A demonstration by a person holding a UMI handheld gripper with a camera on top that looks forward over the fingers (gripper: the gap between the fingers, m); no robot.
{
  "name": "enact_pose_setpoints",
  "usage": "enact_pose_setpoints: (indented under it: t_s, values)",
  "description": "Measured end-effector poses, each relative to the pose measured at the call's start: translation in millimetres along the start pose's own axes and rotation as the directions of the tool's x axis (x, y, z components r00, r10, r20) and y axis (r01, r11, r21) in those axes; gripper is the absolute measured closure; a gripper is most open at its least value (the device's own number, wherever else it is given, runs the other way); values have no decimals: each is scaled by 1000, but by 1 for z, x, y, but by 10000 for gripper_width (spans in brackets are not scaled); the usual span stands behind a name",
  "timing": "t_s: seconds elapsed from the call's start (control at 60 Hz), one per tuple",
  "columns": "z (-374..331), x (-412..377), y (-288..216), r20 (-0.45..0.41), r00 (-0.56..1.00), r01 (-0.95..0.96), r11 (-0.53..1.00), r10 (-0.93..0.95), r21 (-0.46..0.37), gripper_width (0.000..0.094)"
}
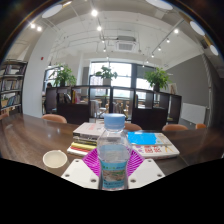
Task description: Pour water
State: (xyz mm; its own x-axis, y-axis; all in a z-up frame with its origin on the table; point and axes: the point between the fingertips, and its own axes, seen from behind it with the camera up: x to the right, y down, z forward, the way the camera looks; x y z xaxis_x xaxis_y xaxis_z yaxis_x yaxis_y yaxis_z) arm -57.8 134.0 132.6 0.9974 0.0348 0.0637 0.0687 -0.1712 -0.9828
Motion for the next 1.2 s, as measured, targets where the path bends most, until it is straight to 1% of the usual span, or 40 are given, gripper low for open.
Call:
enact_pose_setpoints:
  t_s: [0.083, 0.117, 0.2, 0.233, 0.317, 0.333, 0.367, 0.4, 0.517, 0.533, 0.567, 0.6, 0.633, 0.65, 0.667, 0.717, 0.733, 0.8, 0.883, 0.95, 1.017, 1.067, 1.2]
  values:
    - [2, 8, 19, 5, 1000, -16, 1000, 16, -12, 650]
    - [5, -1, 31, 9, 1000, -13, 1000, 13, -15, 652]
    - [11, 1, 55, 9, 999, -35, 998, 35, -49, 651]
    - [12, 2, 54, 16, 999, -42, 999, 42, -18, 644]
    - [6, 4, 53, 10, 999, -45, 998, 46, -32, 647]
    - [6, 4, 53, 7, 999, -47, 998, 47, -34, 622]
    - [7, 4, 54, 4, 999, -44, 998, 44, -35, 618]
    - [-2, 6, 50, -2, 999, -45, 998, 45, -37, 584]
    - [10, 3, 56, -13, 999, -36, 999, 35, -20, 449]
    - [10, 2, 58, -14, 999, -33, 999, 32, -26, 417]
    - [0, 6, 61, -21, 999, -31, 998, 30, -53, 328]
    - [-5, 5, 66, -21, 999, -39, 996, 38, -76, 203]
    - [-12, 2, 68, -15, 999, -48, 995, 47, -82, 81]
    - [-16, 1, 68, -13, 999, -51, 995, 51, -82, 63]
    - [-20, 1, 68, -13, 998, -56, 995, 55, -83, 94]
    - [-33, 0, 77, -25, 997, -69, 992, 67, -103, 99]
    - [-39, -1, 80, -29, 997, -73, 991, 70, -114, 85]
    - [-63, -4, 91, -47, 995, -94, 984, 88, -148, 84]
    - [-94, -15, 102, -32, 993, -121, 975, 117, -186, 82]
    - [-121, -24, 106, -35, 989, -149, 968, 145, -200, 80]
    - [-147, -35, 106, -28, 990, -140, 970, 137, -199, 85]
    - [-165, -37, 105, -42, 991, -136, 972, 130, -192, 83]
    - [-206, -51, 88, -40, 993, -116, 979, 111, -166, 80]
